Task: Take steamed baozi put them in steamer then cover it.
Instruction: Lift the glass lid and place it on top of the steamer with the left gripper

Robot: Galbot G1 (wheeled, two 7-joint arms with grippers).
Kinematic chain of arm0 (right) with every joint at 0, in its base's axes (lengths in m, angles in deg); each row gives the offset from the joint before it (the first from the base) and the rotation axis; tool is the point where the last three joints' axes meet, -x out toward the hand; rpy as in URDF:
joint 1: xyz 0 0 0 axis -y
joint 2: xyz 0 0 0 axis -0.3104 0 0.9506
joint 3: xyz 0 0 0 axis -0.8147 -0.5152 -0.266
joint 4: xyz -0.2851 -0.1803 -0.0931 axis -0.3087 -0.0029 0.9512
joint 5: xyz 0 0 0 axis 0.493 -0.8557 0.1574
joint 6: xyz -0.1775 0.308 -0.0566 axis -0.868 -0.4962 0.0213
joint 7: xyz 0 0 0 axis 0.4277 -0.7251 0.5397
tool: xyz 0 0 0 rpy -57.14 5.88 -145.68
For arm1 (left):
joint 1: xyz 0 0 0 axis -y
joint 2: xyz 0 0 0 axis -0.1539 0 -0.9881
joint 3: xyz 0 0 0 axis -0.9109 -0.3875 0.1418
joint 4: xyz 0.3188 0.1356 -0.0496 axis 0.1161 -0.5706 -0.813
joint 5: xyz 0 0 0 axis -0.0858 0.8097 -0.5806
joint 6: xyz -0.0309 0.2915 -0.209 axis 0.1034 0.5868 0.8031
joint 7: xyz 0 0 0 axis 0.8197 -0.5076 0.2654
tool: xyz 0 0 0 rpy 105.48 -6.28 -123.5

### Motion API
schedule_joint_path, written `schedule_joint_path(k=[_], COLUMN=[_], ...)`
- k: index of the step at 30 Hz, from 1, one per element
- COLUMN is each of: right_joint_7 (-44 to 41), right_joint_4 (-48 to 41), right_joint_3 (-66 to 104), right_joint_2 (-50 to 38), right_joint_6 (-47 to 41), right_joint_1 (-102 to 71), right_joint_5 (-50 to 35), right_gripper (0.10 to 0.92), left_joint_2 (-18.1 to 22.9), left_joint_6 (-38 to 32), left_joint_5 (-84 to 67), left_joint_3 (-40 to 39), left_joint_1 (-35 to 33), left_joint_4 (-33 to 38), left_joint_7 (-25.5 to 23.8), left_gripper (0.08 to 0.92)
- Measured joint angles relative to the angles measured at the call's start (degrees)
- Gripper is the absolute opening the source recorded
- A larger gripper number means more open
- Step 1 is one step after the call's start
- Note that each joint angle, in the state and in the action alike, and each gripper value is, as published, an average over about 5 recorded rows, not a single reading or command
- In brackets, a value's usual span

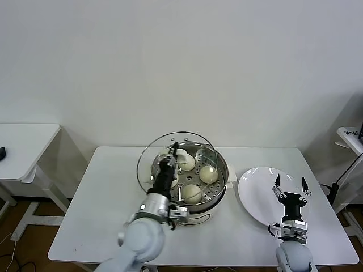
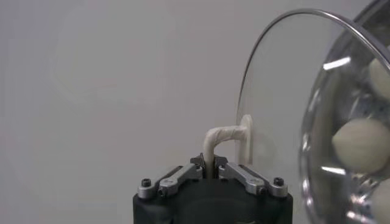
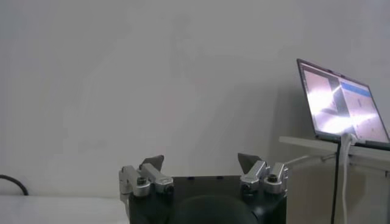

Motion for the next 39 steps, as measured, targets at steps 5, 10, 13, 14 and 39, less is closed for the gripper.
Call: schedule_joint_path(k=[5, 10, 13, 14, 39], right_joint_7=[-0.06, -0.07, -0.07, -0.07, -0.16], right_joint_4=[-0.49, -1.07, -1.40, -1.51, -2.89], right_joint_3=[-0.07, -0.25, -0.36, -0.38, -0.44], right_joint_2=[0.11, 0.35, 0.39, 0.39, 0.74], right_joint_6=[-0.60, -0.89, -0.97, -0.98, -1.03], right_joint_1=[0.53, 1.09, 1.36, 1.44, 2.43], right_joint_5=[0.01, 0.04, 0.05, 0.06, 0.23], right_gripper=[0.823, 0.823, 0.823, 0.823, 0.823], left_joint_2=[1.83, 3.74, 4.77, 5.06, 9.47], left_joint_6=[2.91, 4.59, 5.19, 5.36, 7.86], left_joint_5=[4.25, 7.75, 9.59, 10.11, 15.07], left_joint_3=[-3.32, -5.37, -6.08, -6.28, -7.68], left_joint_1=[2.63, 4.12, 4.79, 4.97, 6.88], left_joint_4=[-2.55, -4.59, -5.72, -6.08, -12.55], left_joint_7=[-3.45, -5.78, -6.74, -7.00, -9.04], left_gripper=[0.193, 0.193, 0.193, 0.193, 0.193])
